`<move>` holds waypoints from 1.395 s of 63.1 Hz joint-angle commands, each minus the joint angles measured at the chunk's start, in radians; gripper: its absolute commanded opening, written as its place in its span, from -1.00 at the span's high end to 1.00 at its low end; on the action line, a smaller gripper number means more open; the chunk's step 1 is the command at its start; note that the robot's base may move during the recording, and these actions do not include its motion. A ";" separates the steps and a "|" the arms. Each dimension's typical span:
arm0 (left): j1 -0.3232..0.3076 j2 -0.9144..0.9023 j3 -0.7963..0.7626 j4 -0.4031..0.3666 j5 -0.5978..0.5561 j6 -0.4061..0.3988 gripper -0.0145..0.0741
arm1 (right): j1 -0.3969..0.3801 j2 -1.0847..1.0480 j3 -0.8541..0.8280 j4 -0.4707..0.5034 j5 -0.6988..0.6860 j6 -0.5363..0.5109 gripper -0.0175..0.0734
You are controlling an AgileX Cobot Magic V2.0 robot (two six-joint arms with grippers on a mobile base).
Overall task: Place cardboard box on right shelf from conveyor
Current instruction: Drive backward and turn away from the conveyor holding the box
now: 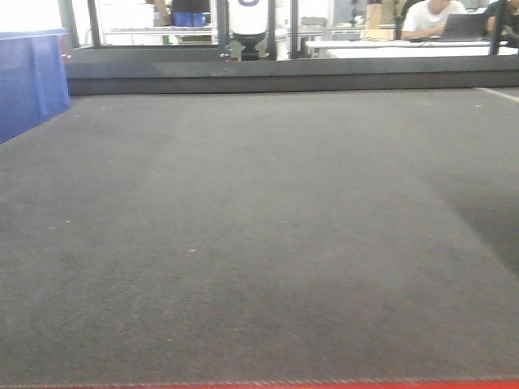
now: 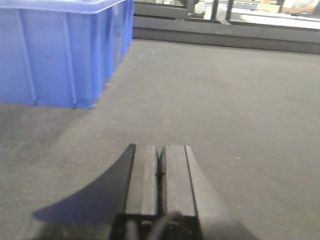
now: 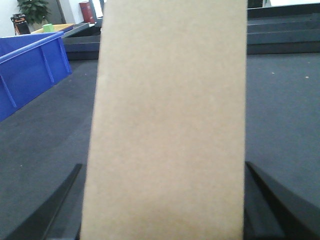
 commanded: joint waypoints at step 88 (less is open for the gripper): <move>0.009 -0.012 -0.003 -0.005 -0.084 -0.005 0.94 | -0.005 0.013 -0.027 -0.027 -0.099 -0.008 0.26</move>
